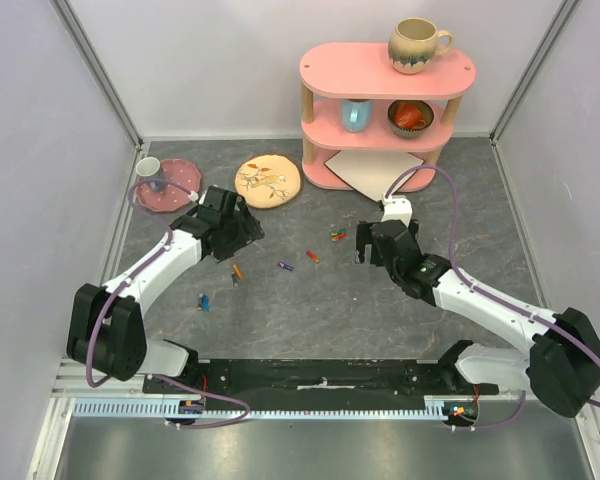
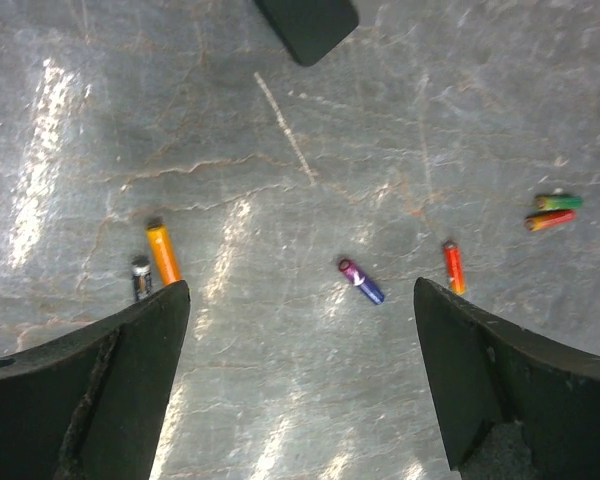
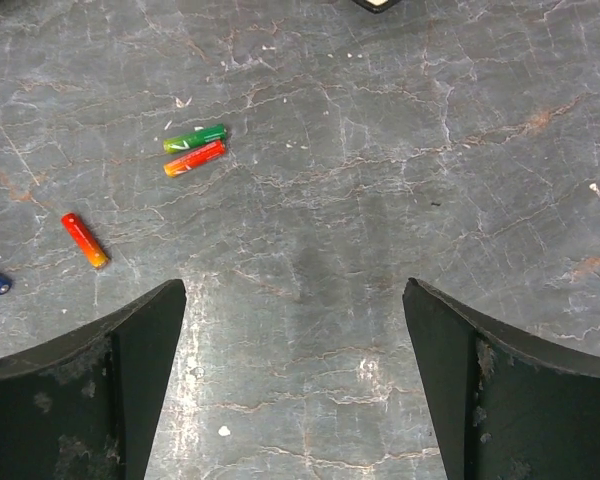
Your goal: Load the batteries into the remote control
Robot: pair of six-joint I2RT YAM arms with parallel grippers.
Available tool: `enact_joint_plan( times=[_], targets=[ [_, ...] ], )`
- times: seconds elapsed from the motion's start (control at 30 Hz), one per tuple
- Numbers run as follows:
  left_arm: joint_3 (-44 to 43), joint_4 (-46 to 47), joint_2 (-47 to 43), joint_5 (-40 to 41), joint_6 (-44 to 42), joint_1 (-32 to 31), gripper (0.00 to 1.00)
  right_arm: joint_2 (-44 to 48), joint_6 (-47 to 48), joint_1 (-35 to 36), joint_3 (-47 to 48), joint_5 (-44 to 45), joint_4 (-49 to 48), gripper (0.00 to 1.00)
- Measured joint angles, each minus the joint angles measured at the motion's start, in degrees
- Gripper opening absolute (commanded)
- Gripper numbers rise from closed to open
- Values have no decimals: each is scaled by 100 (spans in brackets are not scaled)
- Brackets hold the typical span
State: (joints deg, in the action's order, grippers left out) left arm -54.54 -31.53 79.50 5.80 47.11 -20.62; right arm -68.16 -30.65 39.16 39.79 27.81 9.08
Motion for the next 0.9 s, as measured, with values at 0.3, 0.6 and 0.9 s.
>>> enact_joint_plan(
  times=[0.3,0.6,0.9],
  targets=[
    [-474,271,568,326,592,70,80,271,-2,0,52,-68,151,98],
    [-1270,44,1604,758,1320,621,75,667,-52,0,79,-358,284,98],
    [-1685,28,2413,734,1467,1202,70,678,-87,0,79,-664,293,98]
  ],
)
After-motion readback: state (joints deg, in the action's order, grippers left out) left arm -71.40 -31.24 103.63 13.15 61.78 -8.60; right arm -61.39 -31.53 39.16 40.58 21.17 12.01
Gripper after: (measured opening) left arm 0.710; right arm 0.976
